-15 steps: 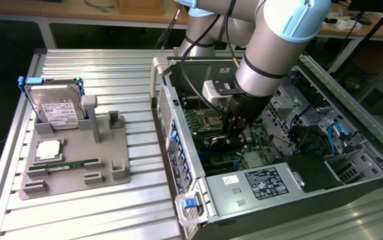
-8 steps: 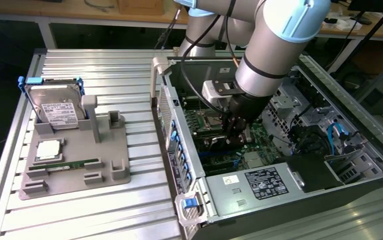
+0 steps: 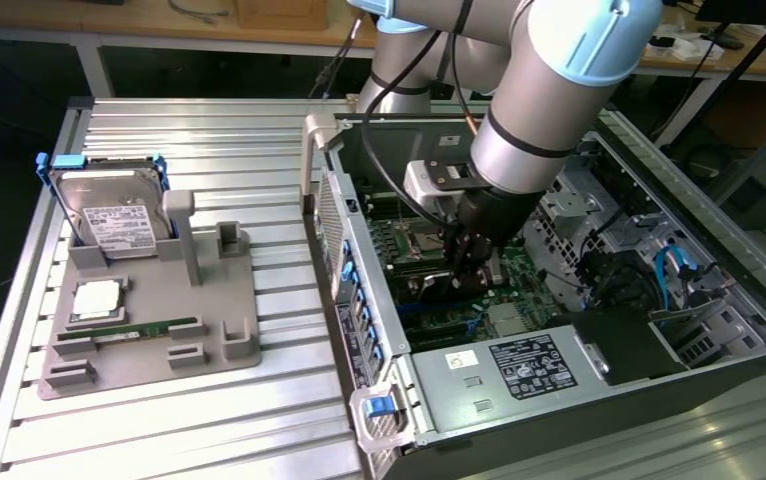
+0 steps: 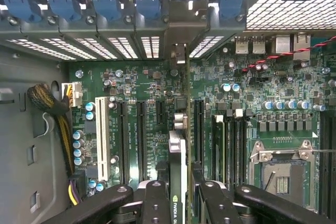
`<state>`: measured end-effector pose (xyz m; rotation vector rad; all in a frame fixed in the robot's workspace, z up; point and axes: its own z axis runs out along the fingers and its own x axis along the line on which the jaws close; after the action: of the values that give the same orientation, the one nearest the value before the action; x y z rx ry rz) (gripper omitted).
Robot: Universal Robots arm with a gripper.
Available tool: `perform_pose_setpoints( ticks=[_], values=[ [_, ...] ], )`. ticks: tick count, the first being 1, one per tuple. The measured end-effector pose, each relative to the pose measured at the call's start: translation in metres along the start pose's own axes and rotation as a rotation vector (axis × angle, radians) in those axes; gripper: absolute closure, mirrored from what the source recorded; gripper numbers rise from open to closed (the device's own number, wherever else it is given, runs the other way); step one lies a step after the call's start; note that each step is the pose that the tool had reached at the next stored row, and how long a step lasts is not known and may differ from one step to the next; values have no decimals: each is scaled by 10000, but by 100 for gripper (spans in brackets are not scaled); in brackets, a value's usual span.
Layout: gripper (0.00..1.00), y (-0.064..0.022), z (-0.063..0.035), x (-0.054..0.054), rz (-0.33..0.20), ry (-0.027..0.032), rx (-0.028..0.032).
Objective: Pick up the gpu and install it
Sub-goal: 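Insert the gpu into the slot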
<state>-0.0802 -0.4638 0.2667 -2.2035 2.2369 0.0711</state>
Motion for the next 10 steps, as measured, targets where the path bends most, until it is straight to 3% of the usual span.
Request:
perform_pose_setpoints(
  ticks=[10],
  values=[
    [73,0,-1,0,3,-7,-30]
  ],
)
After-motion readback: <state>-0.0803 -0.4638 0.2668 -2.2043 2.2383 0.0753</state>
